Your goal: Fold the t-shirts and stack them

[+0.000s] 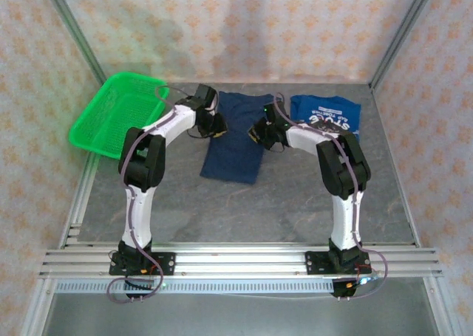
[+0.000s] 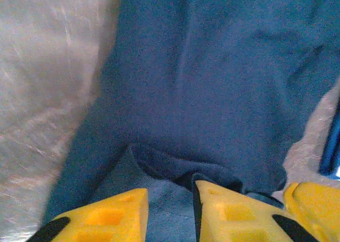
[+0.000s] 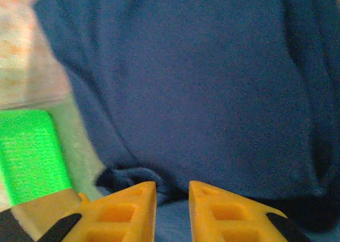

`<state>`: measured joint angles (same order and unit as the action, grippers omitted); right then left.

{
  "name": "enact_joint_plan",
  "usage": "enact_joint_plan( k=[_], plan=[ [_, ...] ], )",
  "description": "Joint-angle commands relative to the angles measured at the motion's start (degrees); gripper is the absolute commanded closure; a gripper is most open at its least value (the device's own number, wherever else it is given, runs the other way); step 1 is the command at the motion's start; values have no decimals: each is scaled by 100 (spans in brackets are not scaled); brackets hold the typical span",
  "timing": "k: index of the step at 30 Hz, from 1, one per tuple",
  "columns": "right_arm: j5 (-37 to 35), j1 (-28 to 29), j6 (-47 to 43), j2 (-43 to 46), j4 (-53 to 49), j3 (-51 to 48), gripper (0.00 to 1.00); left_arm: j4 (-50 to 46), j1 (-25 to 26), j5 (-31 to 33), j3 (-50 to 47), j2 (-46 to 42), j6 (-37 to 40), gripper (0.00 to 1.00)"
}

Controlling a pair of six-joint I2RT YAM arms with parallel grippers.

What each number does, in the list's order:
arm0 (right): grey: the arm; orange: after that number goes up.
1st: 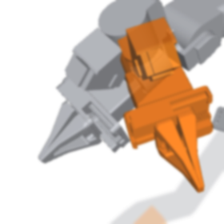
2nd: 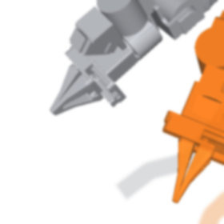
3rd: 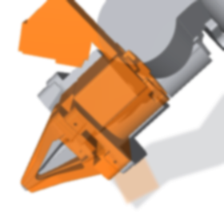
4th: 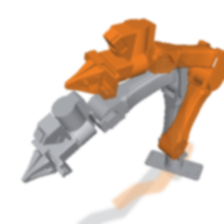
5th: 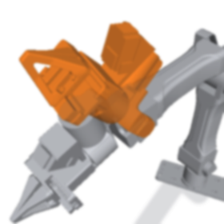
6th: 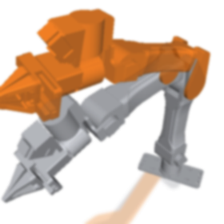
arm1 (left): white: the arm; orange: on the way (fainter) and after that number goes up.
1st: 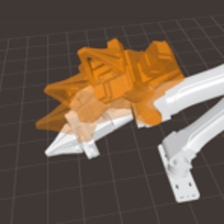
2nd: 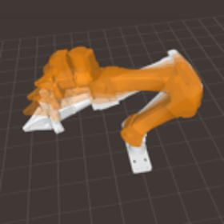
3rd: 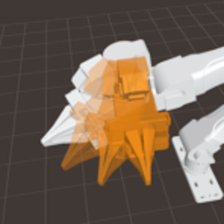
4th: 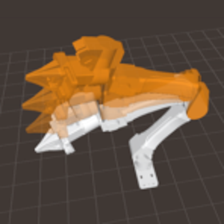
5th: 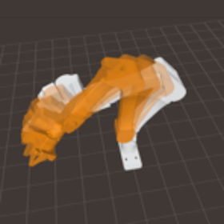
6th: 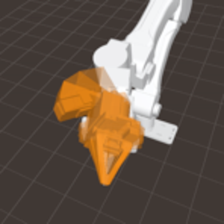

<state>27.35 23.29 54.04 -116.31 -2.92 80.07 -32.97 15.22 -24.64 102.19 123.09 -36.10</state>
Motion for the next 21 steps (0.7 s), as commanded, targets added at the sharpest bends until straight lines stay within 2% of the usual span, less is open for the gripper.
enact_joint_plan(
  k=[1, 3, 6, 9, 15, 18, 21],
  plan=[
    [-107, 66, -139, 680, 134, 54, 67, 10, -378, 325, -18, -1116, -190, 51],
    [-3, 105, -75, 1211, -122, -335, 56, -67, -502, 85, -315, -1694, -105, 40],
    [63, 300, -77, 2033, -748, -1030, 46, -688, -519, -314, -807, -2219, 367, 35],
    [147, 674, 183, 2783, -795, -1994, 37, -660, -519, -924, -1985, -2821, 653, 33],
    [217, 1339, 936, 3398, 33, -3594, 35, 33, -513, -1656, -4003, -3527, 796, 33],
    [208, 1446, 1062, 3284, 314, -3895, 35, 537, -519, -2022, -4532, -3373, 638, 33],
    [95, 1451, 1043, 3119, 393, -3980, 35, 758, -506, -1992, -4744, -3159, 603, 33]
  ],
)
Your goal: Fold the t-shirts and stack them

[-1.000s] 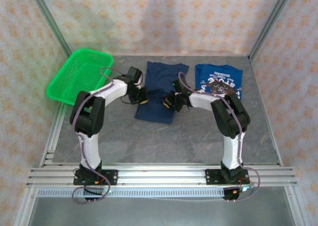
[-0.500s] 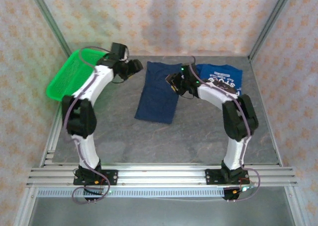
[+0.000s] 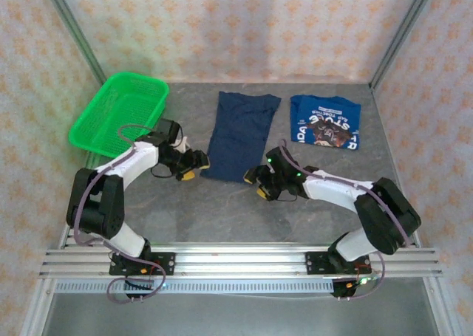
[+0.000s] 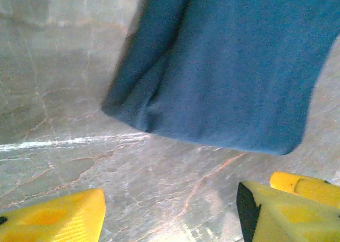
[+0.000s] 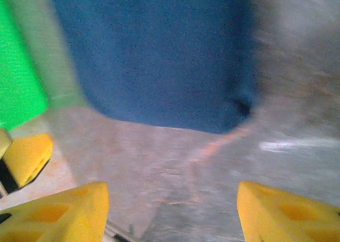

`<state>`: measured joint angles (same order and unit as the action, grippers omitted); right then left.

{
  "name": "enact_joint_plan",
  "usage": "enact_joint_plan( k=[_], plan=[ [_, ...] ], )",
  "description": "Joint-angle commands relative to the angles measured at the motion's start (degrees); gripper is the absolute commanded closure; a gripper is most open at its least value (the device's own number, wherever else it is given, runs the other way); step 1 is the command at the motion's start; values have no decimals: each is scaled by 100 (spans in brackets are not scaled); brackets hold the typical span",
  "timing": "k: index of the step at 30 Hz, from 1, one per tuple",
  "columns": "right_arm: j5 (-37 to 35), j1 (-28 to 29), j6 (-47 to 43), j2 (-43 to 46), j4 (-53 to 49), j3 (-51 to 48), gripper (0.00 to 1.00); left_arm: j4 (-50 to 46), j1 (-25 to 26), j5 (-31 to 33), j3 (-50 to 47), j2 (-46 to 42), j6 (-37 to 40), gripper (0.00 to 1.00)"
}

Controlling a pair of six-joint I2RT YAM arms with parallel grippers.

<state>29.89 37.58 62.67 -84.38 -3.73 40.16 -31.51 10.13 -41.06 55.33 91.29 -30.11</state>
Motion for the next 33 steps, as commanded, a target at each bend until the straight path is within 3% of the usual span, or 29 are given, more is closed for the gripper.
enact_joint_plan(
  k=[1, 17, 25, 30, 33],
  plan=[
    [-165, 21, 184, -143, 520, 1, 36, 707, 6, -350, -97, 54, -18, 33],
    [-190, -200, 184, -922, 1063, 249, 38, 1052, 6, -59, -7, 868, -272, 37],
    [-38, -393, 67, -1557, 1041, 775, 42, 1214, 234, -7, 520, 1476, -472, 42],
    [-15, -539, 113, -1931, 985, 1081, 60, 1051, 442, 92, 1098, 2002, -503, 51],
    [-122, -604, 169, -1963, 955, 1103, 82, 1005, 540, 128, 1343, 2155, -552, 68]
  ],
)
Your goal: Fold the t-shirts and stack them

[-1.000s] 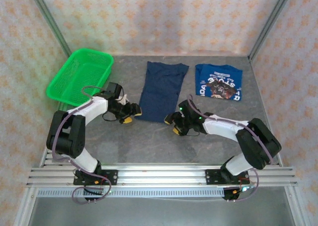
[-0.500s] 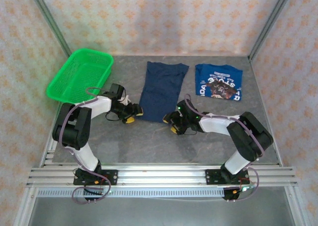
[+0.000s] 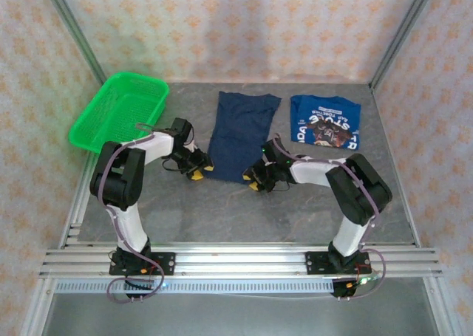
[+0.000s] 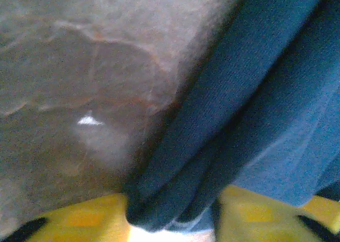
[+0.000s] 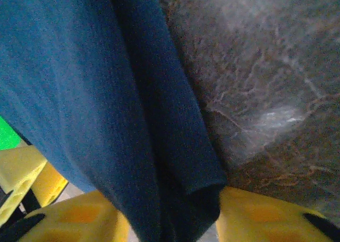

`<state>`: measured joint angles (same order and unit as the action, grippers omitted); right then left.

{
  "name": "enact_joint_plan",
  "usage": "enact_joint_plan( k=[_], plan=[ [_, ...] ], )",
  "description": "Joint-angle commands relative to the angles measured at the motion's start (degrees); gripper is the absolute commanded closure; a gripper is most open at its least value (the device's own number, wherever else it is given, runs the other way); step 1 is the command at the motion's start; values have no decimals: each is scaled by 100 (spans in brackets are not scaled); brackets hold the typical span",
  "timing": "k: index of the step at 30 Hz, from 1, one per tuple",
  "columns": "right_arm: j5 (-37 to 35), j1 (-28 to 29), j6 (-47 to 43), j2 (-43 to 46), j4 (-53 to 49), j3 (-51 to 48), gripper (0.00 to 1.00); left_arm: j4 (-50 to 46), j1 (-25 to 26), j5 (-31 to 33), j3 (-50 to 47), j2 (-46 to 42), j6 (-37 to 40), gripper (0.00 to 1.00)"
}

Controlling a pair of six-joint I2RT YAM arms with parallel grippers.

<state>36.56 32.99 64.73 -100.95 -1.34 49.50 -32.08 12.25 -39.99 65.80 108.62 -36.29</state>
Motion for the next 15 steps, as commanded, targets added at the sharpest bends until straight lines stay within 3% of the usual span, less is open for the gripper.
enact_joint_plan(
  k=[1, 3, 5, 9, 15],
  plan=[
    [-783, -153, -11, -299, 721, 174, 88, 1014, 355, 43, 346, 437, 70, 73],
    [-782, -155, 12, -211, 709, 166, 97, 913, 395, 61, 414, 426, 112, 82],
    [-780, -154, -12, -16, 533, 144, 100, 753, 401, 132, 384, 314, 161, 89],
    [-786, -128, -57, 551, 65, -76, 100, 511, 400, 381, -42, -275, 252, 97],
    [-762, 111, -24, 1437, -439, -589, 100, 575, 580, 756, -1083, -1361, 32, 100]
  ],
)
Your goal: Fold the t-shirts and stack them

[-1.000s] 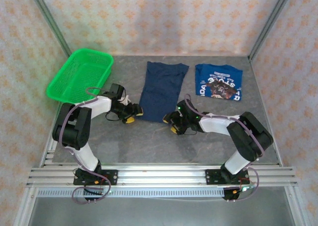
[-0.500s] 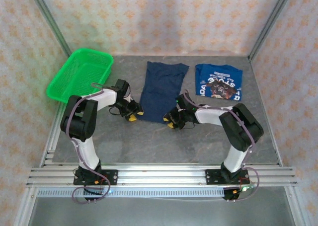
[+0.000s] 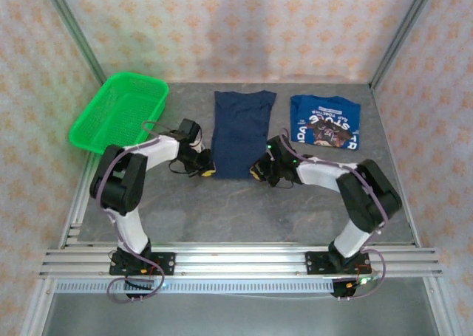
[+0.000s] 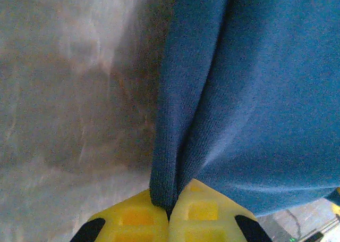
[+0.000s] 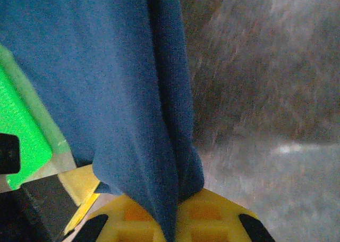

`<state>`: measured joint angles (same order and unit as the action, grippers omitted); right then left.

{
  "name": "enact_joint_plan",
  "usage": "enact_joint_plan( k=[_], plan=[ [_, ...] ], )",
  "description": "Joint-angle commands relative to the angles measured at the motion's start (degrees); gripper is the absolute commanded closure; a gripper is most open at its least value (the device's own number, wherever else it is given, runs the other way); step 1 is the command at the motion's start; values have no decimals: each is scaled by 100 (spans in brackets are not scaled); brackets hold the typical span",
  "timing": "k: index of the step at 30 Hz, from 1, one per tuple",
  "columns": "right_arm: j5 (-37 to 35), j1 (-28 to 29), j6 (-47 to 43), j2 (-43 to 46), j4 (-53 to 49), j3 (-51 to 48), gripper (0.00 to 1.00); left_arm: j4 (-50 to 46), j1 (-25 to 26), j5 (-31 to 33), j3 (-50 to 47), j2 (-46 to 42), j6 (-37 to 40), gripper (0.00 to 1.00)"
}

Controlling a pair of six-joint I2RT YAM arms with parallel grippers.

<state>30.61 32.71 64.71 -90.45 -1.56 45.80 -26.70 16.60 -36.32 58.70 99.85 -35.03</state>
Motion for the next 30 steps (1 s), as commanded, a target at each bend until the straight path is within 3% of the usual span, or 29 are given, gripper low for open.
enact_joint_plan(
  k=[1, 11, 17, 22, 30],
  plan=[
    [-160, 214, 7, 506, -484, -279, 100, 16, 223, 457, -502, -649, -153, 100],
    [-780, 1620, 890, 2128, -1334, -941, 100, -359, 1301, 1060, -2047, -3071, -1512, 100],
    [-1070, 1915, 993, 2749, -1919, -793, 100, -931, 1562, 1238, -1976, -3919, -1878, 100],
    [-1075, 1581, 653, 2759, -2216, -287, 100, -1170, 1506, 1167, -1210, -3786, -1796, 100],
    [-158, 116, -611, 1687, -2587, 1050, 100, -1248, 788, 705, 180, -2479, -1247, 100]
  ],
)
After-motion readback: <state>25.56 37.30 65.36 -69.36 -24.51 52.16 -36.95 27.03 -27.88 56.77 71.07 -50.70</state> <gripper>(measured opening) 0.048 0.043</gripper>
